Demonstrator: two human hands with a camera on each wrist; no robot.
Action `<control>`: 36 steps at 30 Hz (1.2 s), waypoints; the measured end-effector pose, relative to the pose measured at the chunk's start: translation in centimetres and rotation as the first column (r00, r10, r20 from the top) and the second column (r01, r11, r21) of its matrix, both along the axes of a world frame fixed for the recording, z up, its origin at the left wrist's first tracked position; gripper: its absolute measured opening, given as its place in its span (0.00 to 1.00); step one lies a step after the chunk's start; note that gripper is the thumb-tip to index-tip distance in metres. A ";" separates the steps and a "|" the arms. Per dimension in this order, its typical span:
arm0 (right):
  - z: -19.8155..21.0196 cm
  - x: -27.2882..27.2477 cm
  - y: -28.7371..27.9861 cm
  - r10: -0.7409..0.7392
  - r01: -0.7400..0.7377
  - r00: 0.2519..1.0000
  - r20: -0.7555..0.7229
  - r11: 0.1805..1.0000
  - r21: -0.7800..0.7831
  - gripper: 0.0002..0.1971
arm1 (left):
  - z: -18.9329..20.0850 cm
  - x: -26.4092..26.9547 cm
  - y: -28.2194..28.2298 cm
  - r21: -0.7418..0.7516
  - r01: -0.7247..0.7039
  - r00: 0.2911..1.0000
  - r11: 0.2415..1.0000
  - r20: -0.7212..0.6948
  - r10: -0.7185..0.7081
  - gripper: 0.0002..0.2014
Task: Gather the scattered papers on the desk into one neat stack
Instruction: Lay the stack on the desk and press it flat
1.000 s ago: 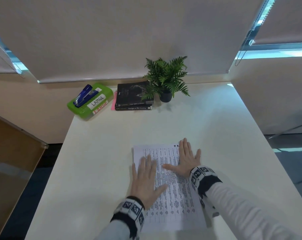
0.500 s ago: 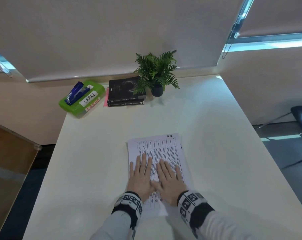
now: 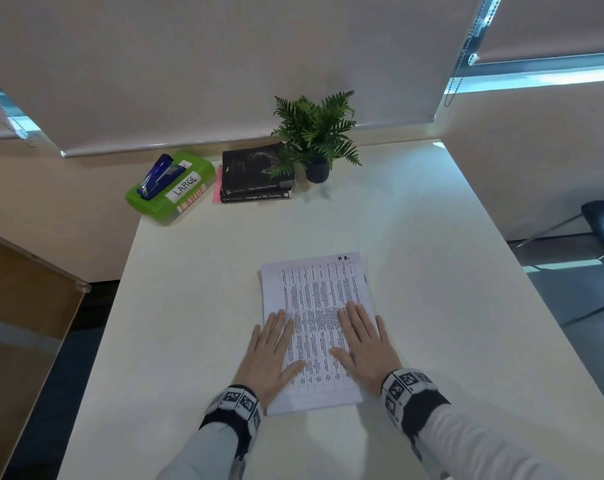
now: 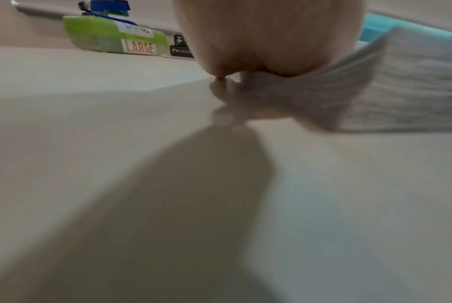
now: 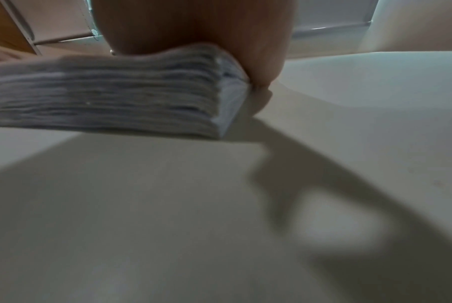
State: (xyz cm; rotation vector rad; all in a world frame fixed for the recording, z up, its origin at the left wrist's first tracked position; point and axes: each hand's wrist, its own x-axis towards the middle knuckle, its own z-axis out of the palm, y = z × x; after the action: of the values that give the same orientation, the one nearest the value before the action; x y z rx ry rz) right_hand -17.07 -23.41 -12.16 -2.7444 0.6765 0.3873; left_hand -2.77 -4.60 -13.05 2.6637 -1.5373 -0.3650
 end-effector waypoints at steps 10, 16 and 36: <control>0.0 -0.1 0.0 0.072 -0.071 0.995 0.067 0.997 -0.014 0.38 | 2.2 -2.0 1.2 0.058 -0.012 0.989 0.998 0.149 0.003 0.28; 0.9 0.1 0.0 -0.007 0.006 0.999 -0.046 1.000 -0.018 0.36 | 2.7 -6.9 -3.9 0.052 -0.158 0.987 0.986 0.007 0.158 0.34; 1.4 -5.3 6.4 0.127 -0.120 0.987 -0.103 0.990 0.077 0.35 | 0.2 -5.1 -1.4 0.098 0.036 0.999 0.995 -0.034 -0.032 0.45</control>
State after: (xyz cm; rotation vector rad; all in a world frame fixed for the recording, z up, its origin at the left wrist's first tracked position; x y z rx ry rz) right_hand -22.33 -17.05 -10.75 -2.7210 0.5084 0.5791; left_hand -7.83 -5.97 -12.84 2.6923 -1.5977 -0.4953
